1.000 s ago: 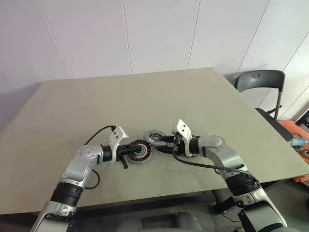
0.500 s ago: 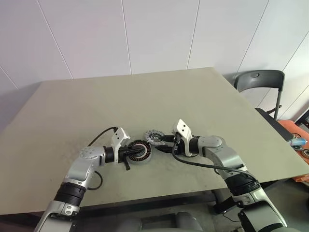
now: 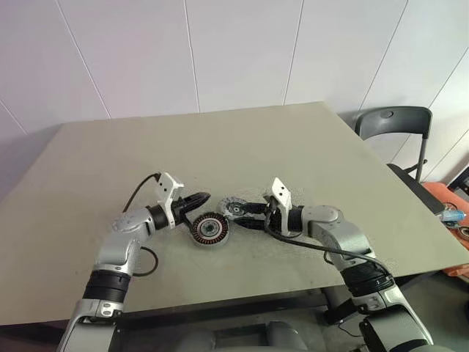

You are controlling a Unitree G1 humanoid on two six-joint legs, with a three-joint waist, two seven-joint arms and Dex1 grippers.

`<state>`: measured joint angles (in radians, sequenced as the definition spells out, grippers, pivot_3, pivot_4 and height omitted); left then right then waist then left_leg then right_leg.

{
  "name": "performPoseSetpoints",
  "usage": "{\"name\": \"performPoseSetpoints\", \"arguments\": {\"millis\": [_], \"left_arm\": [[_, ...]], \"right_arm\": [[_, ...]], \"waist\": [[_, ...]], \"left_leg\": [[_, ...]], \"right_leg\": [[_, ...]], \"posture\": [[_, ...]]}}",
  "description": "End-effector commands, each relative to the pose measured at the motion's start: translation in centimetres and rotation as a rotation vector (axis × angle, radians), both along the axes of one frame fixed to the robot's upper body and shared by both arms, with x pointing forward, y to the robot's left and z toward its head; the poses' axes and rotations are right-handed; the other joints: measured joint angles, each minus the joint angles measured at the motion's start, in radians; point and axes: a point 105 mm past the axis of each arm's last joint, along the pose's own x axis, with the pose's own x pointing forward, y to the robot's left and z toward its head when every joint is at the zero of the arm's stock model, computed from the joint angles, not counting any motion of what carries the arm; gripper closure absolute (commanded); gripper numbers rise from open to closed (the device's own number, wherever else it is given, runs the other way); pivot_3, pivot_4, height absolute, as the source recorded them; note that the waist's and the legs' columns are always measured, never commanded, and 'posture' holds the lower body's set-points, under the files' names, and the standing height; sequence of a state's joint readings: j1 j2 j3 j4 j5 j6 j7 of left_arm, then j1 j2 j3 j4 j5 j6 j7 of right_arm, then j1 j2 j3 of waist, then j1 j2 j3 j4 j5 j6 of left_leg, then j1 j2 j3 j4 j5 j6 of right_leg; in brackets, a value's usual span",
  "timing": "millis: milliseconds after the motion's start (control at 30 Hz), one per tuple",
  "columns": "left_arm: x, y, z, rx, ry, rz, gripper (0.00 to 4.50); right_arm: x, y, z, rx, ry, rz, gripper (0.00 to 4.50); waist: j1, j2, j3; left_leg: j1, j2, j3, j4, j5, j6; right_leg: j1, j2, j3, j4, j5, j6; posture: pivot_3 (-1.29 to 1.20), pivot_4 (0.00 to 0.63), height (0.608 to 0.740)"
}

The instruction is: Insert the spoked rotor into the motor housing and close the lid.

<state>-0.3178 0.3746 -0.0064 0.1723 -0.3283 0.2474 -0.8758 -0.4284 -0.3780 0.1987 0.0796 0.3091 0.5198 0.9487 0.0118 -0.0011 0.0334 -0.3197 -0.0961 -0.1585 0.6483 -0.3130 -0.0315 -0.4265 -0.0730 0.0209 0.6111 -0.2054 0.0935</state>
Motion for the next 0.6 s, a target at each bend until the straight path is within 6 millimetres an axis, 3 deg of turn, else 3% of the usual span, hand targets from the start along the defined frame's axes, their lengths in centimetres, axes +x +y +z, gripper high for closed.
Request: {"name": "performPoseSetpoints", "arguments": {"millis": [33, 167, 333, 433, 600], "left_arm": [[-0.5, 0.2, 1.5, -0.014, -0.066, -0.004, 4.46], [-1.1, 0.3, 0.5, 0.041, -0.080, 0.004, 4.46], [-1.5, 0.3, 1.6, 0.002, -0.146, 0.026, 4.46], [-1.7, 0.7, 1.6, 0.003, -0.162, 0.040, 4.46], [-2.0, 0.8, 0.8, 0.003, -0.145, 0.045, 4.46]], "right_arm": [[0.2, -0.9, 1.9, 0.043, -0.043, -0.019, 2.18], [-0.2, -1.8, 1.5, 0.018, -0.018, -0.024, 2.18], [-1.3, -2.6, 2.0, 0.047, 0.024, -0.013, 2.18], [-1.0, -4.7, 4.4, 0.160, 0.048, -0.091, 2.18], [-0.6, -8.3, 5.5, 0.171, 0.070, -0.214, 2.18]], "waist": [[0.001, 0.000, 0.000], [0.002, 0.000, 0.000], [0.003, 0.000, 0.000], [0.003, 0.000, 0.000], [0.003, 0.000, 0.000]], "left_leg": [[0.000, 0.000, 0.000, 0.000, 0.000, 0.000], [0.000, 0.000, 0.000, 0.000, 0.000, 0.000], [0.000, 0.000, 0.001, 0.000, 0.000, 0.000], [0.000, 0.000, 0.001, 0.000, 0.000, 0.000], [0.000, 0.000, 0.001, 0.000, 0.000, 0.000]], "right_leg": [[0.000, 0.000, 0.000, 0.000, 0.000, 0.000], [0.000, 0.000, 0.000, 0.000, 0.000, 0.000], [0.000, 0.000, 0.000, 0.000, -0.001, 0.002], [0.000, 0.000, 0.000, 0.000, -0.001, 0.002], [0.001, 0.000, 0.001, 0.000, -0.001, 0.002]], "posture": [[0.00, 0.000, 0.740], [0.00, 0.000, 0.740], [0.00, 0.000, 0.740], [0.00, 0.000, 0.740], [0.00, 0.000, 0.740]]}}
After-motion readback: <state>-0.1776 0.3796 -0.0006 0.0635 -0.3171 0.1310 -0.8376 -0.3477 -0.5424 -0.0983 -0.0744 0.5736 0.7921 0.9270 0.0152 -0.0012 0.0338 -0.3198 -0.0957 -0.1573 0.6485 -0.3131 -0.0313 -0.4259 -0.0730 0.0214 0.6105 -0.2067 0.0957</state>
